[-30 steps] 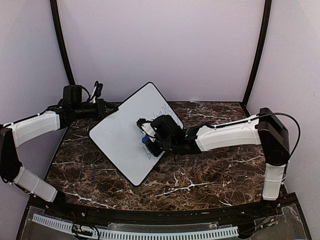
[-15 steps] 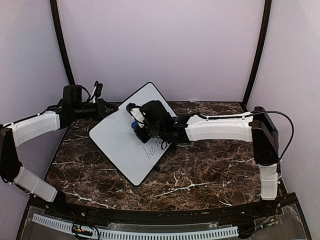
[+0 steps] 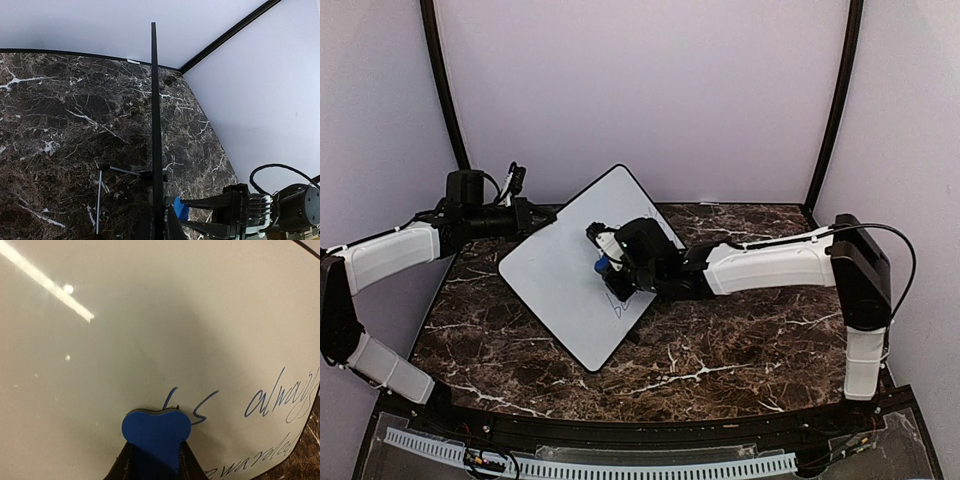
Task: Erase the whiteboard
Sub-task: Erase the whiteboard at the center of the board.
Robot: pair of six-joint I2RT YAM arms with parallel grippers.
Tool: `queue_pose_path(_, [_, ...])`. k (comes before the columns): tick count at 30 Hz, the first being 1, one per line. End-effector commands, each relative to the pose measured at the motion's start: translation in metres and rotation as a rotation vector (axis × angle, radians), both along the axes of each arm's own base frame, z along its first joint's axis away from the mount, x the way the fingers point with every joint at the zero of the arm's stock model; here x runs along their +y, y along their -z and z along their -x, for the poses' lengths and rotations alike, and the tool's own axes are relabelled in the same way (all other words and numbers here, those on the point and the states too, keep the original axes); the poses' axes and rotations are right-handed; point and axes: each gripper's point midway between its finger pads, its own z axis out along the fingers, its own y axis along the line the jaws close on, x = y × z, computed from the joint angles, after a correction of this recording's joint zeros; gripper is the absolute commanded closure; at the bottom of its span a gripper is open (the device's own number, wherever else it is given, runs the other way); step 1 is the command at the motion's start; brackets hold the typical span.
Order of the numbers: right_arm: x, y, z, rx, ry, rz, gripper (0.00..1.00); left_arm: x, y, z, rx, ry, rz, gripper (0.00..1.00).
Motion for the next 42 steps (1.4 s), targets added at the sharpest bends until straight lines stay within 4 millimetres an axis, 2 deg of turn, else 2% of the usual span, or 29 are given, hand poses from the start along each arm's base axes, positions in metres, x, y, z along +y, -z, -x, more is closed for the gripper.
queue_pose_path(1, [-0.035, 0.059, 0.025, 0.149, 0.001, 0.089, 0.80, -0.016, -0.033, 0.014, -0.106, 0.093, 0.051, 1.00])
queue_pose_path(4, [-0.043, 0.063, 0.030, 0.164, 0.003, 0.092, 0.80, -0.016, -0.032, 0.014, -0.102, 0.094, 0.052, 1.00])
queue_pose_path(6, [-0.039, 0.059, 0.029, 0.158, -0.005, 0.086, 0.80, -0.016, -0.032, 0.014, -0.103, 0.095, 0.052, 1.00])
queue_pose_path(11, [-0.008, 0.032, 0.021, 0.105, -0.049, 0.051, 0.80, -0.016, -0.032, 0.014, -0.103, 0.093, 0.051, 1.00])
queue_pose_path(15, [0.020, -0.001, 0.007, 0.037, -0.075, 0.021, 0.80, -0.015, -0.032, 0.014, -0.106, 0.091, 0.048, 1.00])
queue_pose_path(17, [0.028, -0.008, 0.003, 0.023, -0.083, 0.013, 0.80, -0.015, -0.033, 0.014, -0.108, 0.090, 0.046, 1.00])
queue_pose_path(19, [0.030, -0.007, 0.003, 0.024, -0.087, 0.019, 0.80, -0.015, -0.033, 0.013, -0.111, 0.087, 0.044, 1.00])
queue_pose_path(22, [0.023, 0.006, 0.009, 0.050, -0.088, 0.038, 0.80, -0.015, -0.033, 0.014, -0.111, 0.088, 0.044, 1.00])
queue_pose_path(27, [-0.003, 0.040, 0.036, 0.129, -0.087, 0.073, 0.80, -0.015, -0.032, 0.013, -0.106, 0.091, 0.047, 1.00])
queue_pose_path(29, [-0.019, 0.059, 0.047, 0.160, -0.077, 0.106, 0.80, -0.015, -0.031, 0.013, -0.103, 0.091, 0.048, 1.00])
queue_pose_path(32, [-0.036, 0.070, 0.055, 0.191, -0.047, 0.109, 0.80, -0.016, -0.031, 0.013, -0.100, 0.094, 0.051, 1.00])
queue_pose_path(36, [-0.034, 0.063, 0.052, 0.179, -0.044, 0.097, 0.80, -0.016, -0.031, 0.013, -0.100, 0.093, 0.050, 1.00])
queue_pose_path(42, [0.008, 0.024, 0.028, 0.082, -0.080, 0.059, 0.80, -0.015, -0.030, 0.012, -0.102, 0.087, 0.046, 1.00])
